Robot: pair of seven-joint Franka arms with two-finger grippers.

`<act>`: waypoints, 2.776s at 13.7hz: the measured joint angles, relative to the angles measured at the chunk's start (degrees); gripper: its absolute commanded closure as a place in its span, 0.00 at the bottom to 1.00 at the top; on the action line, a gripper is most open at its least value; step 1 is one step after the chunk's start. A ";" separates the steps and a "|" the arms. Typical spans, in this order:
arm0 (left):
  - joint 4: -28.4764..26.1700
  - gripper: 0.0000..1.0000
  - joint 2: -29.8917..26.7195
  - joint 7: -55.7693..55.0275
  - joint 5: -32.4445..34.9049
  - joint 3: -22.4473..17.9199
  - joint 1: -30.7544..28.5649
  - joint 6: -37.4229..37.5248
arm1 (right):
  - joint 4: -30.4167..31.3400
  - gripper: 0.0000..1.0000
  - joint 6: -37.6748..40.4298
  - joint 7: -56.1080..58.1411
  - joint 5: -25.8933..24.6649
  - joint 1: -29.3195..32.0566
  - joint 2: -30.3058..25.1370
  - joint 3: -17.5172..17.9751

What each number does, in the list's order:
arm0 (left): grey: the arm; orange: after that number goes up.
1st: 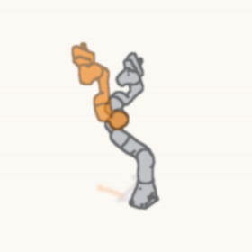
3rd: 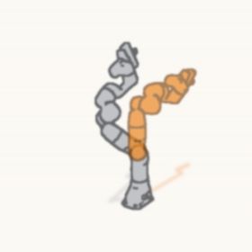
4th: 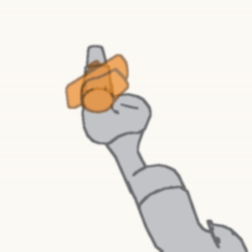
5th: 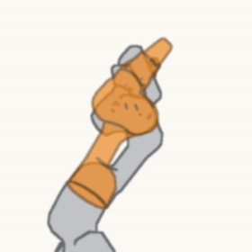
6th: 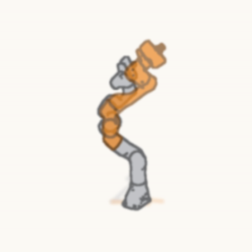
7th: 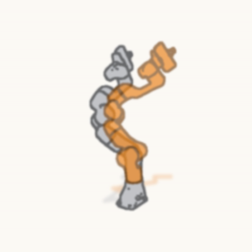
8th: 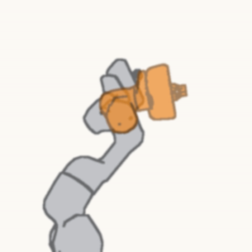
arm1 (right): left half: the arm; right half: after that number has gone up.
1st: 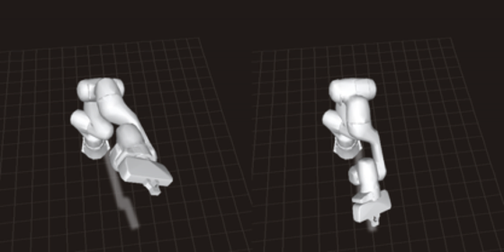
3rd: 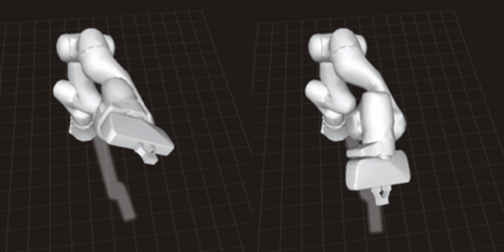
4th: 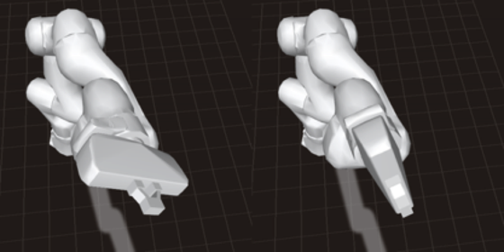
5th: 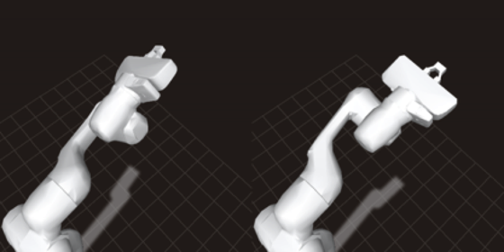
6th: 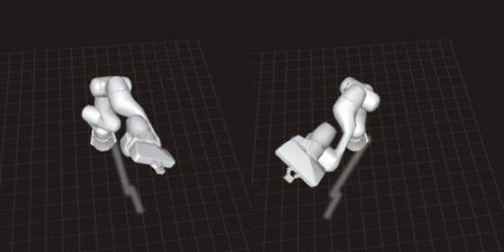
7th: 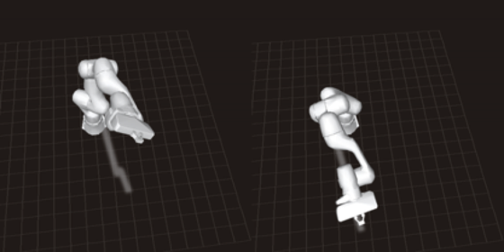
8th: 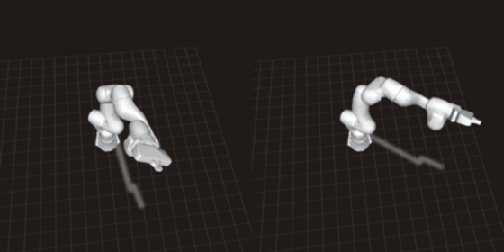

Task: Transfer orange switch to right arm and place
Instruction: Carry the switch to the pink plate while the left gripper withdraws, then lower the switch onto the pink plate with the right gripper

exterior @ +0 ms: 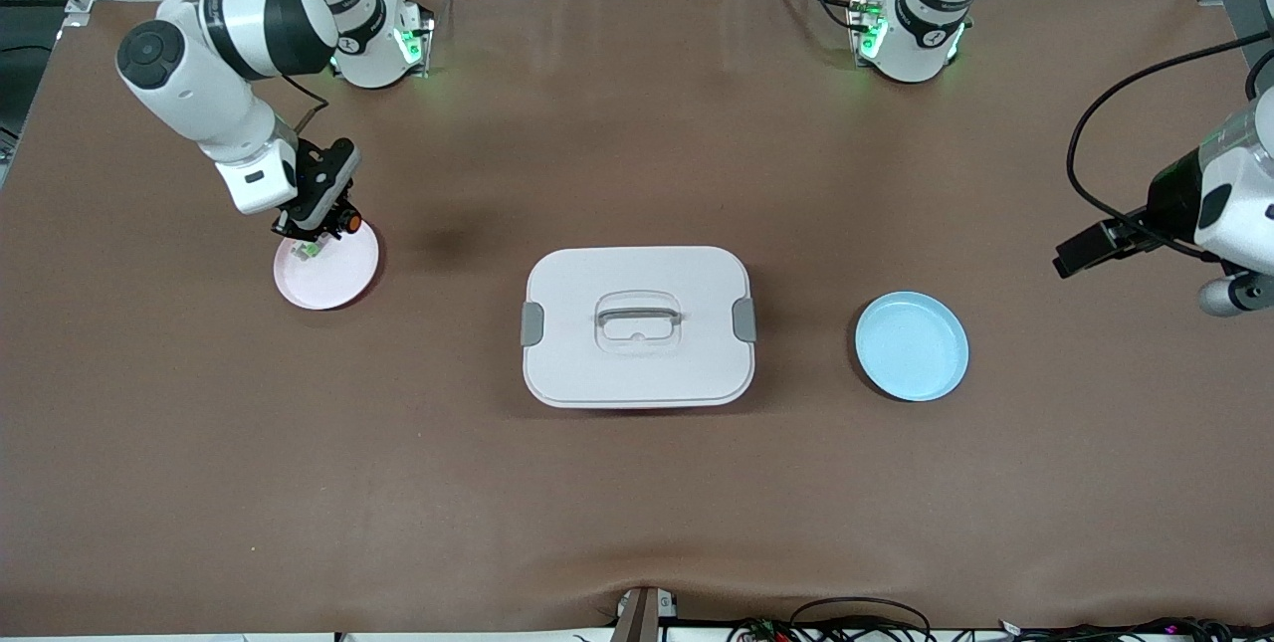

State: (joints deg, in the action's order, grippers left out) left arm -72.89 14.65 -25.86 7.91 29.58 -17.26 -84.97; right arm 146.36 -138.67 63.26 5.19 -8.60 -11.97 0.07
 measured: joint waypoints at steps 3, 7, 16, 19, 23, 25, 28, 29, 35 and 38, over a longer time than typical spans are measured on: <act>-1.23 0.00 -3.54 7.22 -0.29 -6.43 4.99 1.63 | 4.67 1.00 -6.65 4.35 0.00 0.33 -0.02 0.04; -5.73 0.00 -9.97 11.70 -3.71 -18.78 14.92 2.69 | 8.54 1.00 -13.34 10.28 -0.01 2.74 0.32 0.05; -15.61 0.00 -17.14 16.94 -4.38 -27.66 21.69 1.14 | 12.85 1.00 -35.03 15.98 -0.03 5.44 14.12 0.07; -16.65 0.00 -17.79 16.94 -4.38 -27.66 21.71 0.69 | 12.65 1.00 -37.37 17.44 -0.03 6.53 16.67 0.07; -19.72 0.00 -19.80 16.94 -4.38 -27.66 21.73 -1.89 | 12.47 1.00 -40.91 18.67 -0.03 7.52 19.73 0.07; -20.55 0.00 -20.34 16.94 -4.38 -27.66 21.72 -2.32 | 12.17 1.00 -41.99 18.88 -0.03 7.70 21.67 0.07; -20.66 0.00 -20.39 16.94 -4.38 -27.67 21.66 -2.65 | 11.65 1.00 -42.34 18.94 -0.03 7.70 22.69 0.08; -20.67 0.00 -20.39 16.94 -4.38 -27.68 21.66 -2.67 | 11.64 1.00 -42.35 18.95 -0.03 7.70 22.73 0.08; -20.98 0.00 -20.33 16.94 -4.38 -27.69 21.66 -2.90 | 11.51 1.00 -42.40 19.01 -0.03 7.70 22.75 0.14; -21.23 0.00 -20.30 16.94 -4.38 -27.74 21.63 -2.99 | 11.50 0.52 -42.40 18.99 -0.03 7.70 22.88 0.28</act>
State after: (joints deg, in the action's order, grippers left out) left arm -94.12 -5.65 -8.92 3.53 1.84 4.37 -87.96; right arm 157.86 -181.06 82.25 5.16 -0.90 10.91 0.35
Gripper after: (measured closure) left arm 0.000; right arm 0.568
